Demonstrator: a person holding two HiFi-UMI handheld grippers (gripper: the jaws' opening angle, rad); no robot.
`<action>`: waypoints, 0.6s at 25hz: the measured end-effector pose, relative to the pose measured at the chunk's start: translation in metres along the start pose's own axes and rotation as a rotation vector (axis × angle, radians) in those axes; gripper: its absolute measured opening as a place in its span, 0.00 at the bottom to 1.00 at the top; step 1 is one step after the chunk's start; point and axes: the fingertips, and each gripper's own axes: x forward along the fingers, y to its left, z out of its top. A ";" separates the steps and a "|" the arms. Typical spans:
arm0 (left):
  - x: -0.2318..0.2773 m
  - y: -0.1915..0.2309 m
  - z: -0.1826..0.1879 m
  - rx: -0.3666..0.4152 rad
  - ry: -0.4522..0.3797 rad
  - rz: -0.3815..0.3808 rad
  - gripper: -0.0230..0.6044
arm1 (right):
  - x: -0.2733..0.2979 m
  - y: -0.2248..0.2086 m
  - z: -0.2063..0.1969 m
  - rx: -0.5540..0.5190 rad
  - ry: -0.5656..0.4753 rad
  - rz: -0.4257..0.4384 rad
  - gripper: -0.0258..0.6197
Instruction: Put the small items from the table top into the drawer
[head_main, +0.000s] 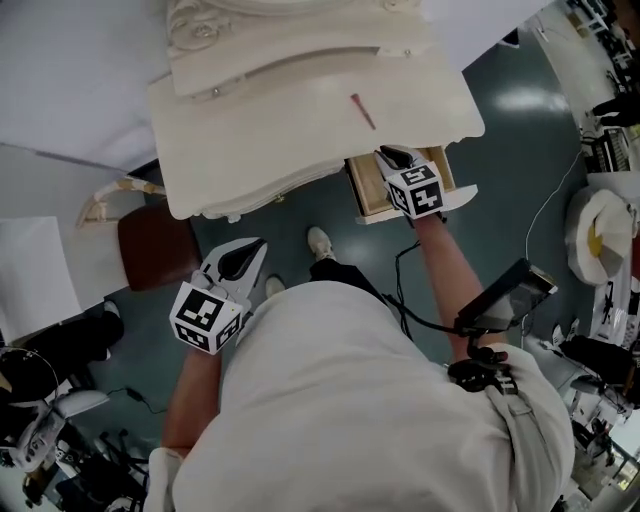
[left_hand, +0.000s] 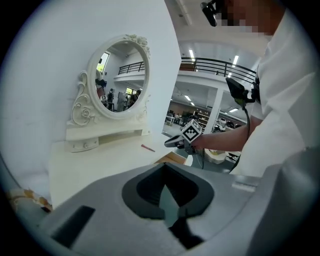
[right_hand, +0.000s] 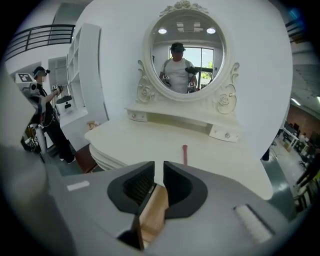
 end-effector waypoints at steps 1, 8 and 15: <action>0.014 0.000 0.007 -0.004 0.006 0.008 0.04 | 0.011 -0.019 0.001 0.000 0.007 0.004 0.13; 0.035 0.016 0.026 -0.050 0.021 0.112 0.04 | 0.081 -0.071 0.013 -0.012 0.067 0.033 0.16; 0.041 0.030 0.030 -0.093 0.024 0.216 0.04 | 0.140 -0.099 0.008 -0.023 0.135 0.063 0.17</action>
